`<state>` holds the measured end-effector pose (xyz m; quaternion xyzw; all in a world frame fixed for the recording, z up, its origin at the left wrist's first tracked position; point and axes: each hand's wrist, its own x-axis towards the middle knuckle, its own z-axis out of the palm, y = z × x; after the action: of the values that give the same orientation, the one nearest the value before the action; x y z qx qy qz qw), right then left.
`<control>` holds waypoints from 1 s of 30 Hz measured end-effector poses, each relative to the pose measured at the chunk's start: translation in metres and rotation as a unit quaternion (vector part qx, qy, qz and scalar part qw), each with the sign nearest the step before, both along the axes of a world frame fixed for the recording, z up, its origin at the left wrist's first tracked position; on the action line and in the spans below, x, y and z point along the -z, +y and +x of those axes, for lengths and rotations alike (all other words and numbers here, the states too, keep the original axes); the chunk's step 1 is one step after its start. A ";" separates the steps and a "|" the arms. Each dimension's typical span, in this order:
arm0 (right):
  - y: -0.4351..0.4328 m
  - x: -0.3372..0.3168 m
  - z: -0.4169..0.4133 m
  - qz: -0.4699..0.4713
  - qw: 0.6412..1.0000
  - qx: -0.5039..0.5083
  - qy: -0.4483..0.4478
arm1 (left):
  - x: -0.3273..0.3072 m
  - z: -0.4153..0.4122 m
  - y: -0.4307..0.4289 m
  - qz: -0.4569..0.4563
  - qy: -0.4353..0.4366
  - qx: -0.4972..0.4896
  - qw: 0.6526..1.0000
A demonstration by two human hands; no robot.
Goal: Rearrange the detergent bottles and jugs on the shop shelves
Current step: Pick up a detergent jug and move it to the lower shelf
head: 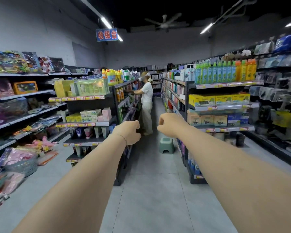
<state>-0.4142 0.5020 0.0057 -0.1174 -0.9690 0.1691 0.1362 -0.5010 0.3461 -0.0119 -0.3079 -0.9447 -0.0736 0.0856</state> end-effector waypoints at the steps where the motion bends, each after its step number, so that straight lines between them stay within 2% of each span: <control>1: 0.006 0.002 -0.017 0.000 1.000 -0.005 -0.002 | 0.004 -0.018 0.006 0.006 0.006 -0.003 1.000; 7: 0.042 0.004 -0.134 -0.017 0.999 -0.038 0.006 | 0.005 -0.130 0.045 -0.001 -0.004 -0.014 1.000; 17: 0.107 -0.033 -0.352 -0.015 0.997 -0.059 0.036 | -0.023 -0.344 0.115 0.020 0.005 -0.044 0.999; 30: 0.233 -0.016 -0.586 -0.017 0.996 -0.086 0.029 | -0.004 -0.557 0.244 0.019 -0.013 -0.072 0.997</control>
<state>-1.0004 0.7352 0.0221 -0.0306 -0.9682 0.1998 0.1474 -1.0578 0.5902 -0.0082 -0.2360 -0.9641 -0.0888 0.0836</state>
